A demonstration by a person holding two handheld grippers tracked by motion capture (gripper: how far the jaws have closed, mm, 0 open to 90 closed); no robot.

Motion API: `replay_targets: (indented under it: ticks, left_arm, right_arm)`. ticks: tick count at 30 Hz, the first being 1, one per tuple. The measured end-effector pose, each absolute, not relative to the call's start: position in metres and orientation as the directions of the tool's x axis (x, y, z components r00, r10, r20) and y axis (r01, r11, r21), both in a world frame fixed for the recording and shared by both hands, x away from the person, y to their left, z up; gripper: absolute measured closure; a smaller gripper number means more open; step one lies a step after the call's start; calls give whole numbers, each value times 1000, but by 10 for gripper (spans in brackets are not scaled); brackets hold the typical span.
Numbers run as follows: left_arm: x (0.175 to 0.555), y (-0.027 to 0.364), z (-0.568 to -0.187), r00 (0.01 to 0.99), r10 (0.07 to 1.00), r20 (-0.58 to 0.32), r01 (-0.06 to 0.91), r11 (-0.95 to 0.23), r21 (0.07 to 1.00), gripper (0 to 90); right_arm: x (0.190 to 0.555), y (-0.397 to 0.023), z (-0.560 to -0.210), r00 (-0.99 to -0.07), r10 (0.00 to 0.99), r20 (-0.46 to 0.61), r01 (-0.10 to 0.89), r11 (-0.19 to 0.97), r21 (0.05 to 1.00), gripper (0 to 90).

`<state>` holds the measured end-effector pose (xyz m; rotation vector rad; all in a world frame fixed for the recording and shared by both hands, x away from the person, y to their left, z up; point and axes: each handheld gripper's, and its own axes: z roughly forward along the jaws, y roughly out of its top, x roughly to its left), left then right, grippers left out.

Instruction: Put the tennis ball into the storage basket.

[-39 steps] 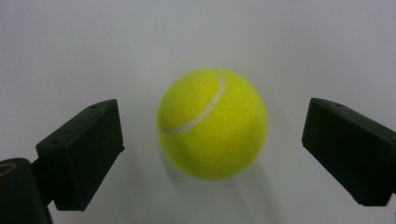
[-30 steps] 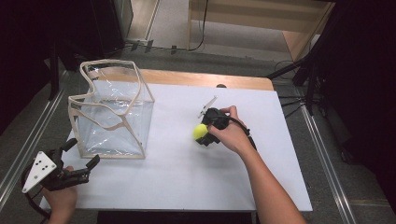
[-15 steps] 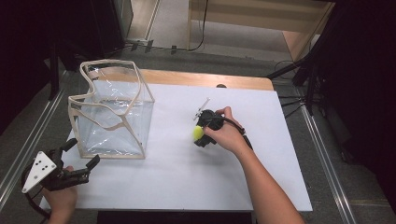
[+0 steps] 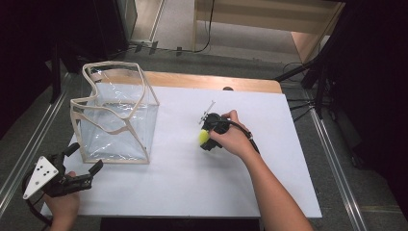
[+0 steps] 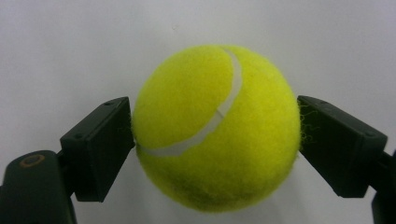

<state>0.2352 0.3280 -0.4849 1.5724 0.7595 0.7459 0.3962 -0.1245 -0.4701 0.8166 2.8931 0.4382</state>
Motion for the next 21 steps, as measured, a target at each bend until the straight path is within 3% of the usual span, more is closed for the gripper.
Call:
replay_targets:
  ticks: [4, 7, 21]
  left_arm:
    - [235, 328, -485, 585, 809, 48, 64, -106, 992, 54]
    - [235, 327, -485, 584, 810, 49, 64, -107, 992, 53]
    - [235, 326, -485, 585, 809, 54, 64, -113, 992, 54]
  right_arm:
    - [397, -125, -473, -848, 530, -24, 502, 816, 285, 126]
    - [399, -125, -472, -848, 530, -14, 504, 815, 285, 227]
    - [399, -123, -471, -853, 522, -18, 496, 820, 285, 239]
